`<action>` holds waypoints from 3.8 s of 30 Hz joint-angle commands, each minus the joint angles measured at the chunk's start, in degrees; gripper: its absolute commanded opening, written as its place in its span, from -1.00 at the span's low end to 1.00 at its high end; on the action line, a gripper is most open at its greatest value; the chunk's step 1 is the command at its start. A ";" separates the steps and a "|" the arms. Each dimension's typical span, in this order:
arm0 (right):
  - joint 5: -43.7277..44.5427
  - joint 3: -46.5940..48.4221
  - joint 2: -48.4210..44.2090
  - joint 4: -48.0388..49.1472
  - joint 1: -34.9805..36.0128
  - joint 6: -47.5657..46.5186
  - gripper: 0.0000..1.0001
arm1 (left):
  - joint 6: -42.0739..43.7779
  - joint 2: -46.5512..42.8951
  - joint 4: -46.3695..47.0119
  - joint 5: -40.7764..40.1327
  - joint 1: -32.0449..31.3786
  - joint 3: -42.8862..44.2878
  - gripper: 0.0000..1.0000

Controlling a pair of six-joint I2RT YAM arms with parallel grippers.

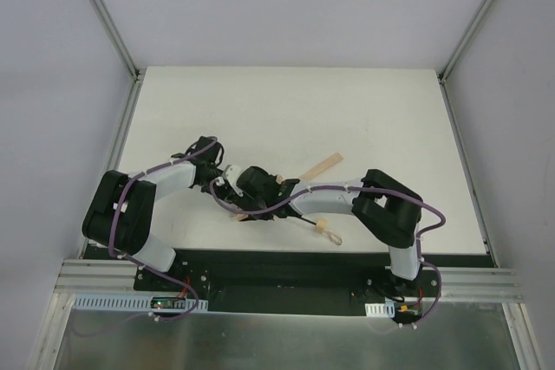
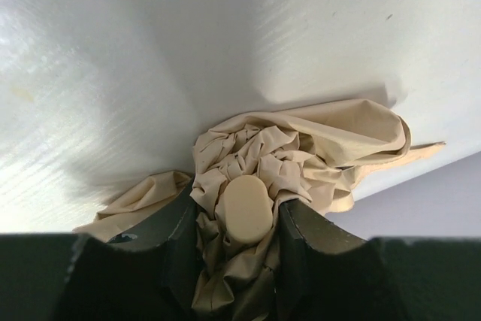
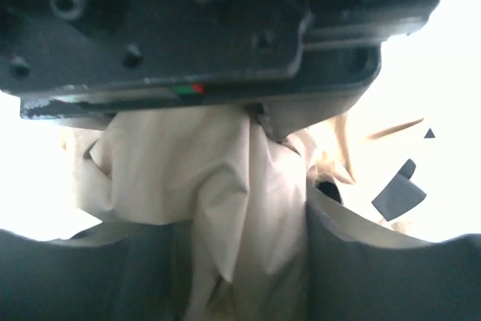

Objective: Put away the umbrella

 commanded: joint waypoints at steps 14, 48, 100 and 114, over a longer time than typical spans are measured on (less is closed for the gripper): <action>-25.84 -7.96 6.73 -1.67 -11.21 5.68 -1.00 | 17.11 -13.67 -0.84 -3.61 6.46 1.04 0.98; -70.86 -2.15 20.09 41.65 -22.73 56.74 -1.00 | -3.28 -6.47 28.60 -9.04 -5.66 -18.38 -0.13; 16.60 -1.18 12.08 -15.29 -0.32 8.75 -0.07 | -3.01 -11.30 12.87 -9.93 -6.63 -15.04 -1.00; -26.78 -9.80 8.49 1.48 -8.04 10.60 -1.00 | 0.68 -19.55 12.61 -10.89 -2.77 -15.65 0.17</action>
